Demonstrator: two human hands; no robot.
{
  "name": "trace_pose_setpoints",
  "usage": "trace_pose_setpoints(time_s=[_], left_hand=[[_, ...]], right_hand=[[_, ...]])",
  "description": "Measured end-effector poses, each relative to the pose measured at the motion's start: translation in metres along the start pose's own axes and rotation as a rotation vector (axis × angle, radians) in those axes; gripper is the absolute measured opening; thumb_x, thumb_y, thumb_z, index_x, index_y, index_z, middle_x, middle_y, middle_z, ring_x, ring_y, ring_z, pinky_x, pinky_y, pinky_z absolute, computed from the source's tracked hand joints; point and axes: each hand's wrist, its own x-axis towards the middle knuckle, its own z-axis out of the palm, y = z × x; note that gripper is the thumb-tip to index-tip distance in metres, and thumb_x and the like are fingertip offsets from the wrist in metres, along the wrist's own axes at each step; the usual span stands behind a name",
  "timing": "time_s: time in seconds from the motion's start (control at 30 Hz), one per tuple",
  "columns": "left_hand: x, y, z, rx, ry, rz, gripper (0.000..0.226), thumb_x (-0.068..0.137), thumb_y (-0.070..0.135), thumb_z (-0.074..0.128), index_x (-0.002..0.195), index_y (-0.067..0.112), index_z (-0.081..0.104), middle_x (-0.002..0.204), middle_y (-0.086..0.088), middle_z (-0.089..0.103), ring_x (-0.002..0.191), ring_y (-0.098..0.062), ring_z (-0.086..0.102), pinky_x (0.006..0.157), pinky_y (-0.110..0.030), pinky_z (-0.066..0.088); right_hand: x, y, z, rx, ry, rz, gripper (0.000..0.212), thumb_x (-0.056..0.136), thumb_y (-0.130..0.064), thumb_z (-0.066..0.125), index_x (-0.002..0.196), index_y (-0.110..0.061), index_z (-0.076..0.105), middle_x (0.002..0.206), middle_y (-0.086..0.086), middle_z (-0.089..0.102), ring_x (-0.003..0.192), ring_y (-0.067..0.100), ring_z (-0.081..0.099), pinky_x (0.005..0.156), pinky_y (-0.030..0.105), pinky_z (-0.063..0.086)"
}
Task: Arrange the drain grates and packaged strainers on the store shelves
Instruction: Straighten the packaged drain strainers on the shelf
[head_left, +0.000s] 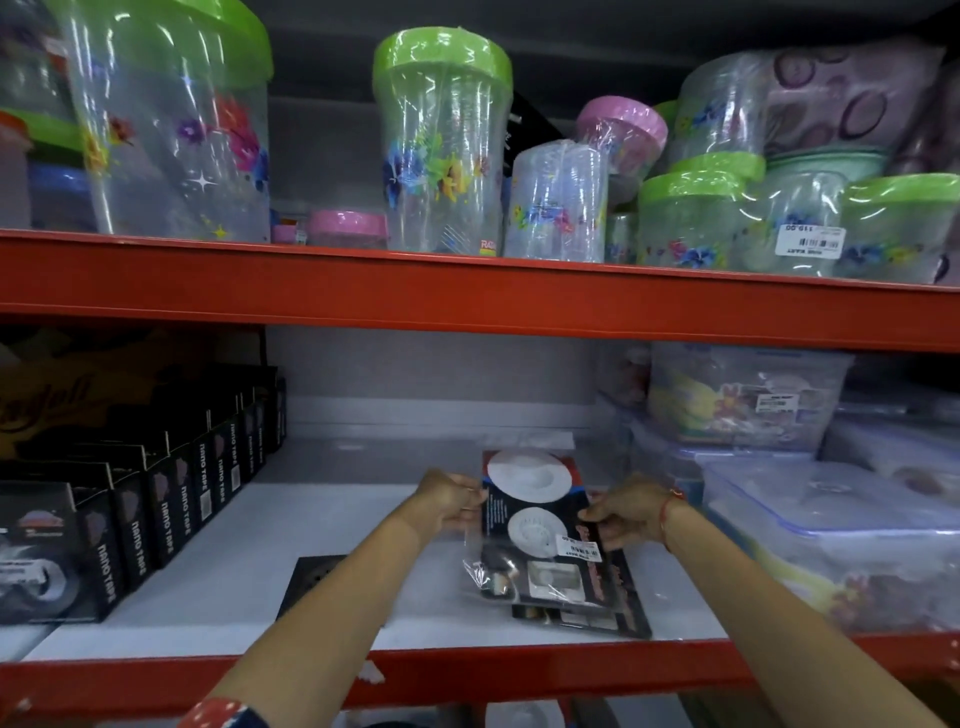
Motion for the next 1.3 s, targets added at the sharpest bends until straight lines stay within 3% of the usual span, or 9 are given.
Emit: trace_pose_setpoints(time_s=[0.1,0.23,0.43,0.63,0.77,0.97,1.07,1.13,1.3], left_hand=[[-0.002,-0.003,0.018,0.036,0.008,0.006,0.035,0.09,0.001,0.061,0.124,-0.004,0.057,0.125,-0.023,0.064,0.111,-0.032,0.064,0.084,-0.031,0.052],[-0.001,-0.007,0.034,0.072,0.002,-0.024,0.025,0.09,0.0,0.058,0.115,-0.001,0.063,0.109,-0.02,0.066,0.083,-0.025,0.063,0.085,-0.036,0.054],[-0.007,-0.006,0.037,0.015,-0.018,-0.062,0.024,0.089,-0.007,0.056,0.114,-0.009,0.058,0.109,-0.027,0.064,0.106,-0.041,0.066,0.087,-0.047,0.056],[-0.012,-0.013,0.031,-0.094,-0.02,-0.092,0.042,0.084,-0.002,0.067,0.124,-0.006,0.054,0.122,-0.026,0.063,0.109,-0.04,0.064,0.088,-0.045,0.054],[-0.01,-0.019,0.031,-0.125,-0.01,-0.072,0.047,0.082,0.003,0.071,0.126,-0.001,0.056,0.122,-0.021,0.066,0.094,-0.028,0.065,0.078,-0.036,0.056],[-0.012,-0.019,0.035,-0.127,0.033,-0.062,0.05,0.081,0.004,0.073,0.126,-0.004,0.053,0.124,-0.022,0.064,0.11,-0.034,0.064,0.083,-0.036,0.055],[-0.016,-0.018,0.037,-0.105,0.066,-0.052,0.019,0.082,0.006,0.072,0.096,0.003,0.059,0.106,-0.02,0.06,0.09,-0.031,0.064,0.072,-0.035,0.053],[-0.013,-0.02,0.035,-0.077,0.106,-0.044,0.025,0.084,0.005,0.069,0.07,0.01,0.049,0.093,-0.017,0.051,0.071,-0.025,0.054,0.06,-0.03,0.048],[-0.024,-0.022,0.02,0.026,0.208,0.039,0.012,0.087,0.006,0.066,0.097,-0.001,0.066,0.1,-0.018,0.067,0.085,-0.028,0.064,0.086,-0.037,0.057]], right_hand=[[-0.003,0.008,-0.01,-0.087,0.057,0.008,0.035,0.079,0.004,0.069,0.112,0.006,0.059,0.105,0.021,0.07,0.085,0.031,0.069,0.069,0.038,0.059],[-0.006,0.018,-0.016,-0.241,0.145,0.024,0.041,0.076,-0.006,0.075,0.112,-0.001,0.055,0.107,0.016,0.063,0.09,0.029,0.06,0.07,0.037,0.055],[-0.005,0.021,-0.017,-0.221,0.148,0.036,0.037,0.078,-0.004,0.073,0.11,0.003,0.058,0.113,0.019,0.066,0.088,0.032,0.063,0.08,0.043,0.056],[0.0,0.023,-0.019,-0.059,0.092,0.011,0.021,0.079,-0.002,0.072,0.098,-0.001,0.063,0.083,0.01,0.068,0.076,0.025,0.064,0.076,0.039,0.055],[0.003,0.027,-0.02,-0.027,0.062,-0.017,0.013,0.079,-0.002,0.072,0.086,-0.006,0.062,0.095,0.014,0.07,0.093,0.03,0.066,0.09,0.04,0.054],[0.006,0.031,-0.023,-0.004,0.064,-0.006,0.037,0.078,-0.004,0.073,0.112,0.002,0.061,0.111,0.018,0.069,0.106,0.033,0.065,0.093,0.042,0.053],[0.009,0.032,-0.021,-0.009,0.116,-0.028,0.035,0.08,-0.011,0.072,0.111,0.001,0.062,0.113,0.017,0.067,0.105,0.032,0.062,0.095,0.043,0.052],[0.008,0.03,-0.019,-0.088,0.244,-0.062,0.032,0.08,-0.02,0.072,0.106,-0.002,0.066,0.109,0.015,0.067,0.103,0.03,0.062,0.093,0.041,0.053],[-0.008,0.02,-0.004,-0.195,0.381,-0.255,0.02,0.082,-0.019,0.066,0.09,-0.003,0.075,0.099,0.018,0.074,0.098,0.032,0.067,0.08,0.029,0.05]])
